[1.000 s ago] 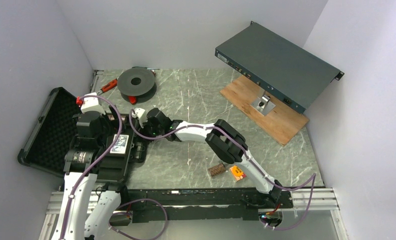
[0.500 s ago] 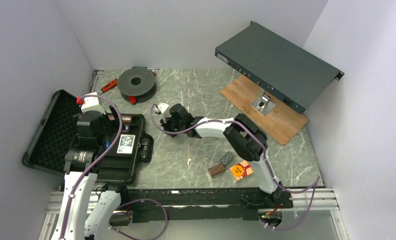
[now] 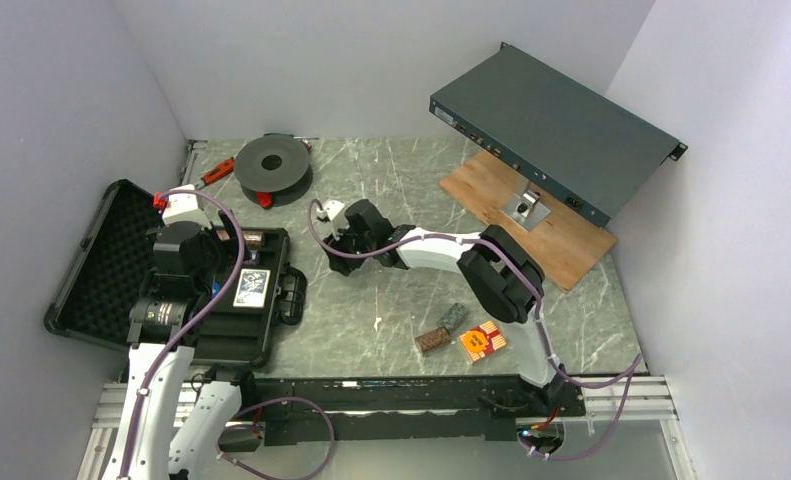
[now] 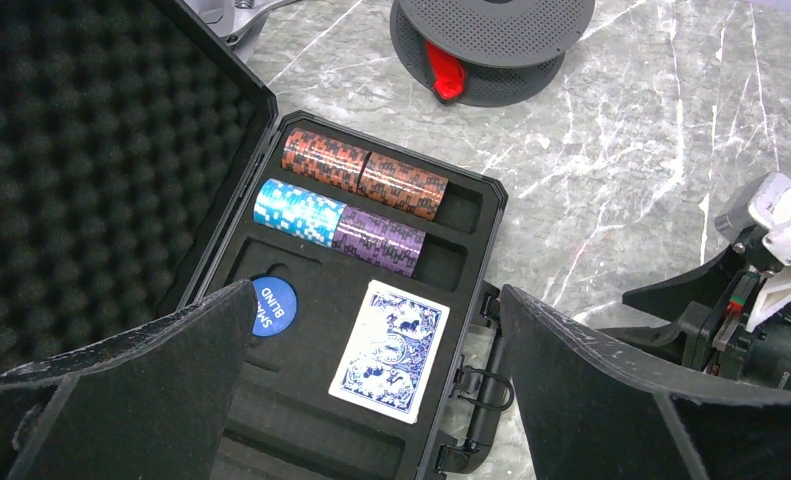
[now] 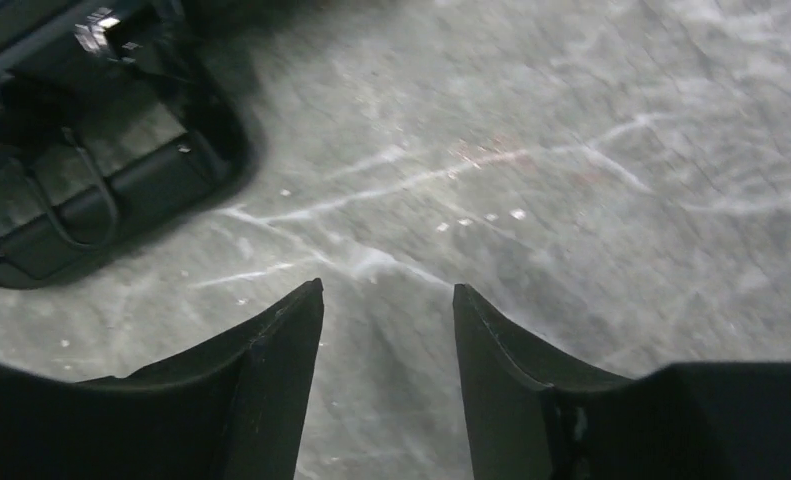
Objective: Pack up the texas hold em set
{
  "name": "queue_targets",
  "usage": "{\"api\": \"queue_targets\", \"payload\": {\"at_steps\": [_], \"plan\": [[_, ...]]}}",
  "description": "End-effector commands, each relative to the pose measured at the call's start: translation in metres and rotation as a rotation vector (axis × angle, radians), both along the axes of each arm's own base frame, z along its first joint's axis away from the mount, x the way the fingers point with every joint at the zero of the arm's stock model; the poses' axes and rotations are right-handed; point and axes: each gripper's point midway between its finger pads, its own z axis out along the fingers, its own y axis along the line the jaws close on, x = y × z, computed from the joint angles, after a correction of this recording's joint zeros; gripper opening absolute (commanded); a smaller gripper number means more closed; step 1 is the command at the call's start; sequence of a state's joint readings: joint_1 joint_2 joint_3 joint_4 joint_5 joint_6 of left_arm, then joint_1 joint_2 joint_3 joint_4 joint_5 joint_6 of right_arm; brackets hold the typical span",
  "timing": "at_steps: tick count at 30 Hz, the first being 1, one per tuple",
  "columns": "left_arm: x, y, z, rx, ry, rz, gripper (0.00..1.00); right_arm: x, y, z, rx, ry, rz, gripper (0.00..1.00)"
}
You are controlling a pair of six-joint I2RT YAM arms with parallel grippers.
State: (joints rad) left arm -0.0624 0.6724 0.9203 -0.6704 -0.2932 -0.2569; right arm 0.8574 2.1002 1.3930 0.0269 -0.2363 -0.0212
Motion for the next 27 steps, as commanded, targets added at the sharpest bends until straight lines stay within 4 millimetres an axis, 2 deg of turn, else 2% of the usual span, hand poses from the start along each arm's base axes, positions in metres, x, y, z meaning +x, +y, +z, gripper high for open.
{"api": "queue_targets", "payload": {"at_steps": [1, 6, 10, 18, 27], "plan": [[0.005, -0.002, 0.008, -0.014, -0.035, -0.005, 0.97, -0.011, 0.035, 0.039, 0.103, -0.014, 0.080, 0.55], [0.005, -0.003, 0.009, -0.016, -0.036, -0.011, 0.97, -0.014, 0.068, 0.045, 0.127, -0.025, 0.135, 0.56], [0.004, -0.003, 0.010, -0.016, -0.040, -0.008, 0.97, -0.020, 0.087, 0.042, 0.123, -0.006, 0.174, 0.58], [0.004, -0.003, 0.010, -0.016, -0.039, -0.011, 0.98, -0.034, 0.104, 0.020, 0.078, 0.014, 0.228, 0.58], [0.004, -0.003, 0.010, -0.017, -0.041, -0.012, 0.98, -0.032, 0.116, 0.004, 0.054, -0.004, 0.198, 0.55]]}}
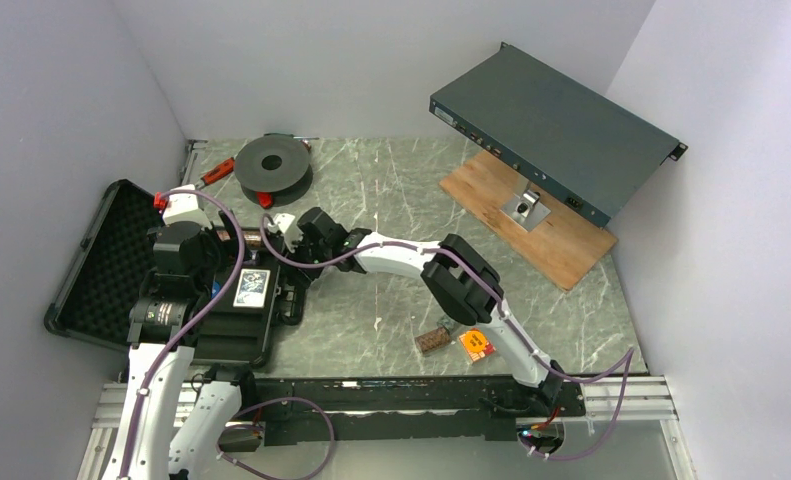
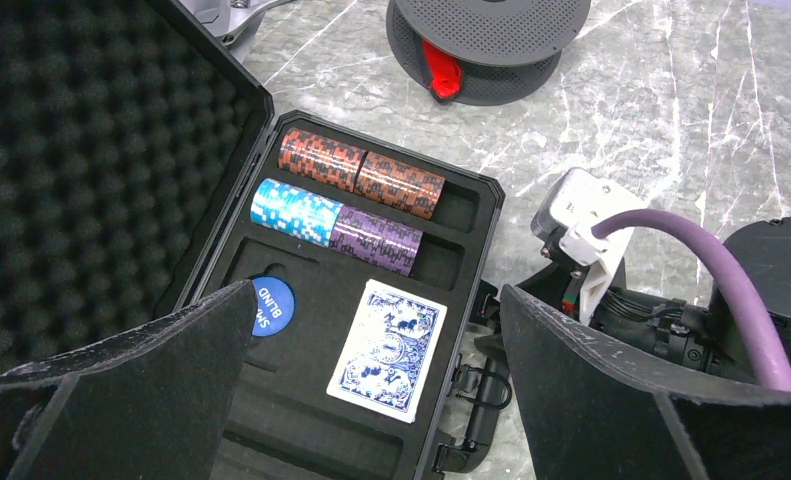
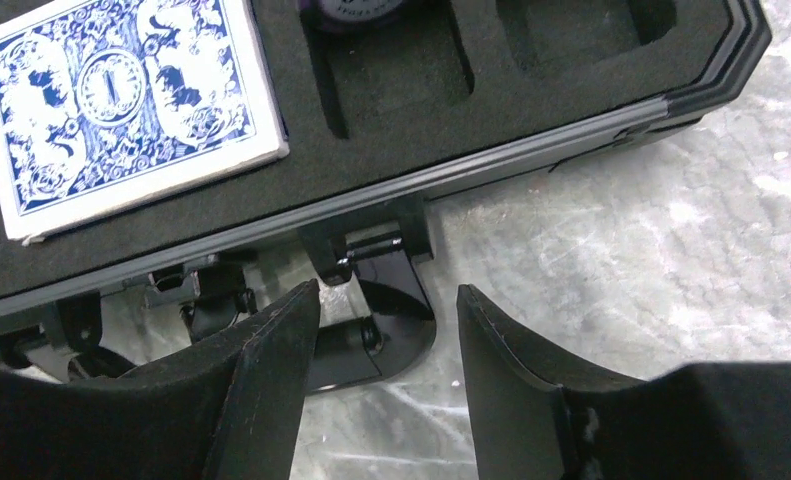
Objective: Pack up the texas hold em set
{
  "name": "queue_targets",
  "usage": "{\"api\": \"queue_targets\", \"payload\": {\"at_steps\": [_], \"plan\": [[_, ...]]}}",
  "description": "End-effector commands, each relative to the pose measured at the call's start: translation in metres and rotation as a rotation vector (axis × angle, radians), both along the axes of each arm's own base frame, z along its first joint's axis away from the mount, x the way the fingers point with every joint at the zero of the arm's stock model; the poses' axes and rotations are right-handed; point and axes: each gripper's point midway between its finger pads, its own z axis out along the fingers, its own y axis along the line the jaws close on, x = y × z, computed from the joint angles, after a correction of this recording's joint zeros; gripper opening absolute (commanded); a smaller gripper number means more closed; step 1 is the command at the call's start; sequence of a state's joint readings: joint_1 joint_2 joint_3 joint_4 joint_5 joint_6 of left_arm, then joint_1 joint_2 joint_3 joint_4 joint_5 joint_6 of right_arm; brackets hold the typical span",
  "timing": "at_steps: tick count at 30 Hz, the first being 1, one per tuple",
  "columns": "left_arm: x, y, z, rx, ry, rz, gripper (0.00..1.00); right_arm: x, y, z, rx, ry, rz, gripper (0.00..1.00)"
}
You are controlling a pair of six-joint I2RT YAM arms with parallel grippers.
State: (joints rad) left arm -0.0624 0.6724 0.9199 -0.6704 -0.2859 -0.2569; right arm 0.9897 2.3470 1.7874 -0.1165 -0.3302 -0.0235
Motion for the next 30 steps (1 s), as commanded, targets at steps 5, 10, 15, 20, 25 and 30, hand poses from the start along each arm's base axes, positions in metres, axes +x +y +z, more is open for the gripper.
{"api": "queue_targets", "payload": {"at_steps": [5, 10, 15, 20, 25, 30], "plan": [[0.003, -0.002, 0.011, -0.013, -0.042, -0.004, 0.98, 0.008, 0.023, -0.010, -0.043, -0.109, -0.041, 0.53], [0.003, -0.002, 0.010, -0.013, -0.039, -0.003, 0.98, 0.015, 0.013, -0.025, -0.118, -0.167, -0.081, 0.34], [0.003, -0.001, 0.009, -0.013, -0.037, -0.002, 0.98, 0.028, -0.021, -0.030, -0.207, -0.265, -0.144, 0.01], [0.003, -0.001, 0.010, -0.012, -0.040, -0.002, 0.98, 0.045, -0.063, -0.033, -0.294, -0.311, -0.211, 0.00], [0.004, -0.001, 0.009, -0.013, -0.035, 0.000, 0.98, 0.060, -0.104, -0.032, -0.352, -0.309, -0.260, 0.00], [0.005, -0.002, 0.007, -0.013, -0.029, -0.005, 0.98, 0.075, -0.150, -0.028, -0.398, -0.315, -0.328, 0.00]]}}
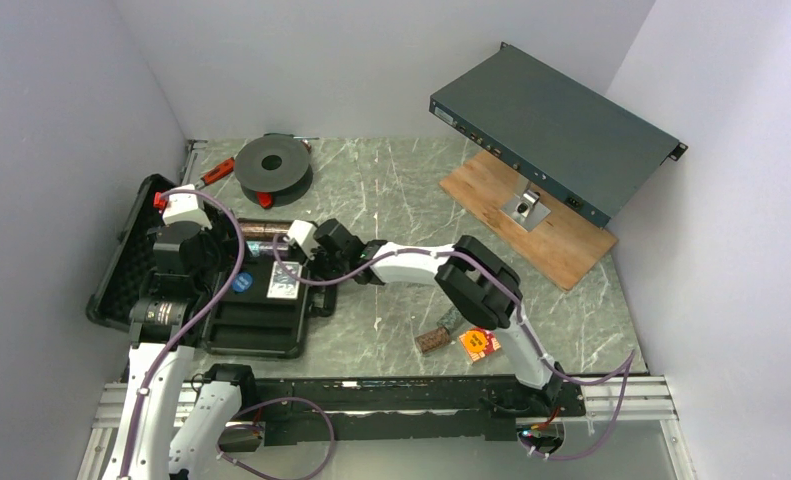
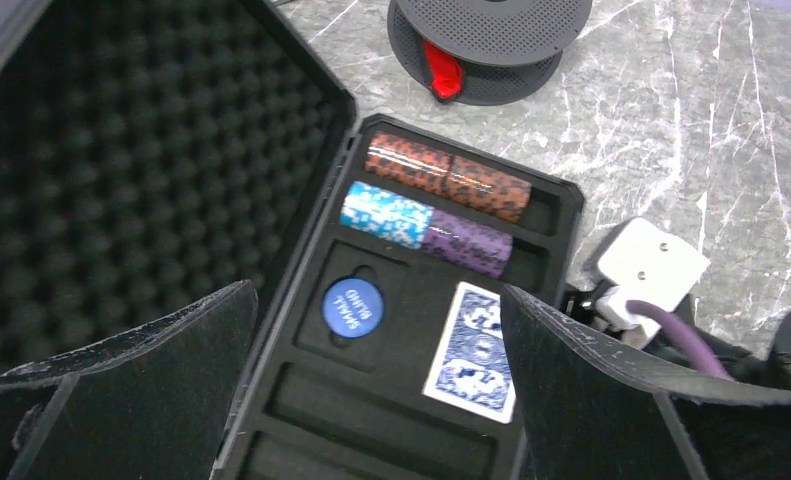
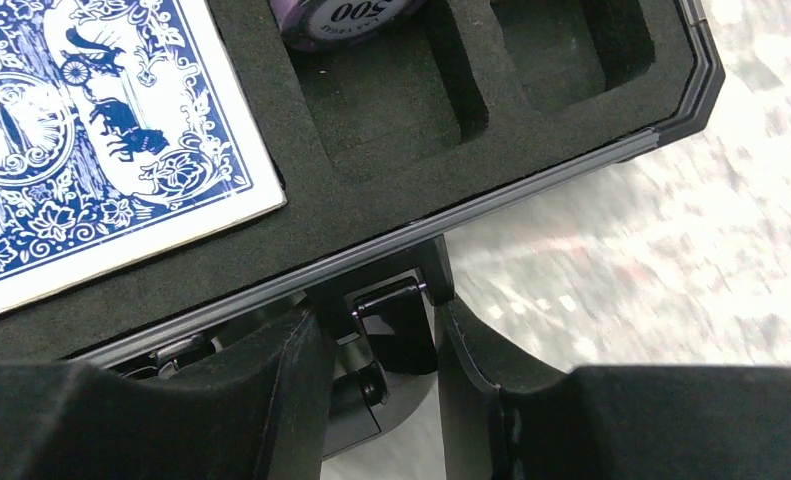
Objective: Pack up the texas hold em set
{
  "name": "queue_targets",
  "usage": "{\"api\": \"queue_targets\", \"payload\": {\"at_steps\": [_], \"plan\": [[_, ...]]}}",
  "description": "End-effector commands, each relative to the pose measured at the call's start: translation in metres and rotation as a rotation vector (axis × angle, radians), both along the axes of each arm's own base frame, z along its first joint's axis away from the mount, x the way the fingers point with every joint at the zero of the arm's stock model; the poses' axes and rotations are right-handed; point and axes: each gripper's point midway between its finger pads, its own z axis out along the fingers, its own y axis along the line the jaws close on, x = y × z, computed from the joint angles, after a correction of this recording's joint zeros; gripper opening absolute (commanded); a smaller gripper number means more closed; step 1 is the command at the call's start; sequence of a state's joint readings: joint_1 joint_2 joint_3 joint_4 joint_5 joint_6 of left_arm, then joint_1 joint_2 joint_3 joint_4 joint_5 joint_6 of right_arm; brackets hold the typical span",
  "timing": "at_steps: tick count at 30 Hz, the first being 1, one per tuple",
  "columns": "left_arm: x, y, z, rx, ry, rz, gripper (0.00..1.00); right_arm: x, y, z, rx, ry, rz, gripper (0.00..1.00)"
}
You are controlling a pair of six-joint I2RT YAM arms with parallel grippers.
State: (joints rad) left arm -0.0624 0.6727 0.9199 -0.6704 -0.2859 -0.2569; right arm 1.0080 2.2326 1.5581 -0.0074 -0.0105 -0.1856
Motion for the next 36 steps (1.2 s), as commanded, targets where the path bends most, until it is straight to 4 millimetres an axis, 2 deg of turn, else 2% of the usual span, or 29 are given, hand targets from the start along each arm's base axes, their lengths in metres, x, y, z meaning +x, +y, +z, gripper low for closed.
{"api": "queue_targets", "payload": {"at_steps": [1, 6, 12, 14, 17, 24, 27, 30, 36], "plan": [[0.005, -0.002, 0.007, -0.014, -0.029, -0.007, 0.98, 0.049, -0.109, -0.016, -0.216, -0.028, -0.239, 0.00], [0.006, -0.003, 0.007, -0.014, -0.027, -0.008, 0.97, 0.053, -0.147, -0.017, -0.239, -0.021, -0.250, 0.00], [0.007, -0.003, 0.005, -0.014, -0.020, -0.010, 0.97, 0.060, -0.178, -0.017, -0.283, -0.020, -0.273, 0.00], [0.007, -0.004, 0.006, -0.016, -0.022, -0.013, 0.97, 0.064, -0.183, -0.015, -0.278, -0.002, -0.294, 0.09], [0.007, -0.004, 0.006, -0.016, -0.025, -0.015, 0.97, 0.073, -0.183, -0.006, -0.260, -0.017, -0.328, 0.34], [0.004, -0.002, 0.008, -0.014, -0.033, -0.006, 0.98, 0.083, -0.177, 0.018, -0.234, -0.035, -0.357, 0.63], [0.004, -0.003, 0.009, -0.016, -0.038, -0.007, 0.98, 0.080, -0.176, 0.036, -0.202, -0.035, -0.368, 0.73], [0.003, -0.003, 0.010, -0.017, -0.040, -0.009, 0.98, 0.074, -0.178, 0.053, -0.161, -0.019, -0.397, 0.78], [0.004, -0.004, 0.010, -0.018, -0.039, -0.013, 0.98, 0.054, -0.188, 0.087, -0.048, 0.026, -0.490, 0.83]]}}
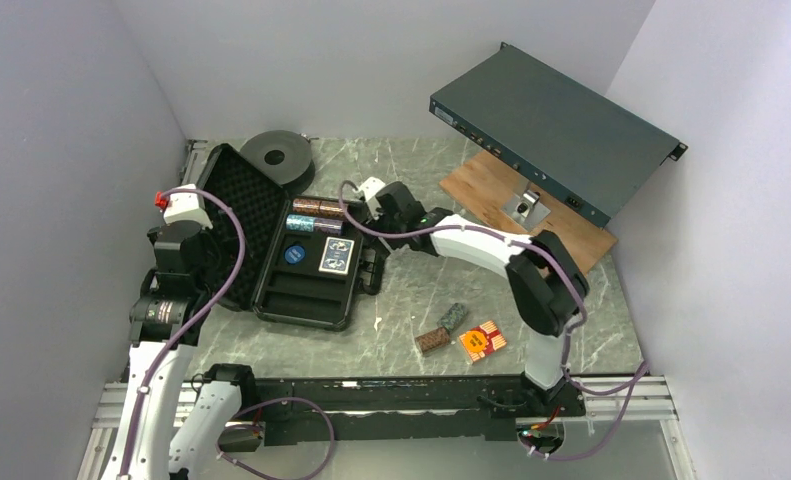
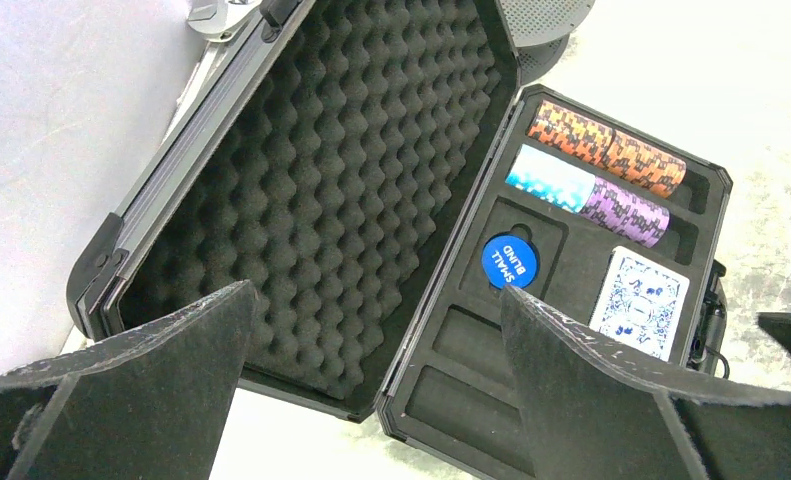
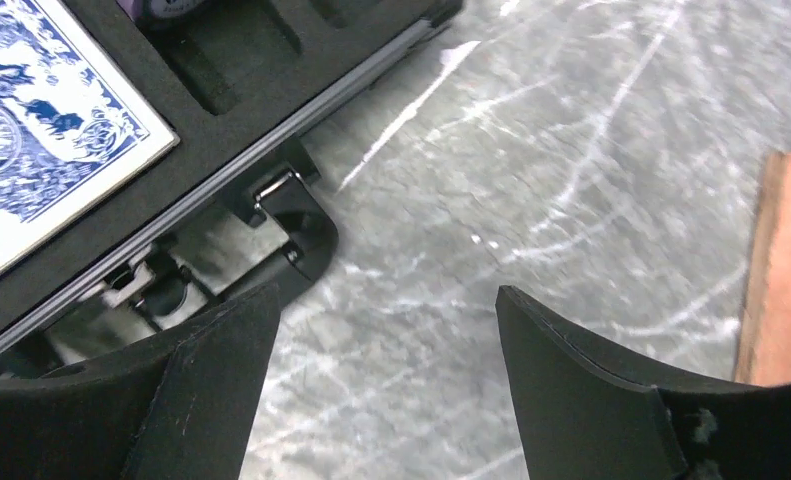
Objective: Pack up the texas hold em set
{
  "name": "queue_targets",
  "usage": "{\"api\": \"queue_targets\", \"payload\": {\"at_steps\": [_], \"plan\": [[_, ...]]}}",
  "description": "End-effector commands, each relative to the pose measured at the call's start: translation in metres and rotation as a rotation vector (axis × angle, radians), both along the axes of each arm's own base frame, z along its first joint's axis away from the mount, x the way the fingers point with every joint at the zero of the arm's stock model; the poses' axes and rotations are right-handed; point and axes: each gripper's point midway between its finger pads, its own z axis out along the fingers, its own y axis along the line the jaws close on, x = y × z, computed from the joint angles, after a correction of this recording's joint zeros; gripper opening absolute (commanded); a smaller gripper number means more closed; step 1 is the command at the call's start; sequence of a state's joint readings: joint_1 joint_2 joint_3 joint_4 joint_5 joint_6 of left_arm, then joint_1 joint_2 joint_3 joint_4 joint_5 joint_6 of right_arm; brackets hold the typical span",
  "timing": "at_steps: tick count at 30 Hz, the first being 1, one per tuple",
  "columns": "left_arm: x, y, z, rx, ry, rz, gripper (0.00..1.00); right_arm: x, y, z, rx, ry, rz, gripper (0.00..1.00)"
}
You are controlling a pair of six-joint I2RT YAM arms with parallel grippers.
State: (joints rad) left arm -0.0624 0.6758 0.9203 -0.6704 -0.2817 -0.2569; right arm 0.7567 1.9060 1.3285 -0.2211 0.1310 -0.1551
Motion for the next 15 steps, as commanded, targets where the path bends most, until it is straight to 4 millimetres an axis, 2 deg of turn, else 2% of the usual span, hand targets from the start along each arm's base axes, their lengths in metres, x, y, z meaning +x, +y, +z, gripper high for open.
{"api": "queue_targets", "payload": {"at_steps": [1, 7, 8, 10, 15], "plan": [[0.003, -0.003, 0.011, -0.016, -0.042, -0.009, 0.98, -0.009, -0.017, 0.046, 0.104, -0.010, -0.142, 0.83], [0.001, -0.002, 0.012, -0.011, -0.045, -0.002, 0.98, -0.027, -0.038, 0.068, 0.181, 0.021, -0.308, 0.84], [0.001, -0.002, 0.012, -0.010, -0.045, -0.002, 0.98, -0.031, -0.044, 0.073, 0.197, 0.022, -0.352, 0.87], [0.000, -0.003, 0.012, -0.009, -0.046, -0.005, 0.98, -0.040, -0.055, 0.073, 0.218, 0.042, -0.425, 0.99], [-0.002, -0.004, 0.015, -0.002, -0.057, -0.008, 0.98, -0.065, -0.076, 0.077, 0.323, 0.054, -0.523, 1.00]]}}
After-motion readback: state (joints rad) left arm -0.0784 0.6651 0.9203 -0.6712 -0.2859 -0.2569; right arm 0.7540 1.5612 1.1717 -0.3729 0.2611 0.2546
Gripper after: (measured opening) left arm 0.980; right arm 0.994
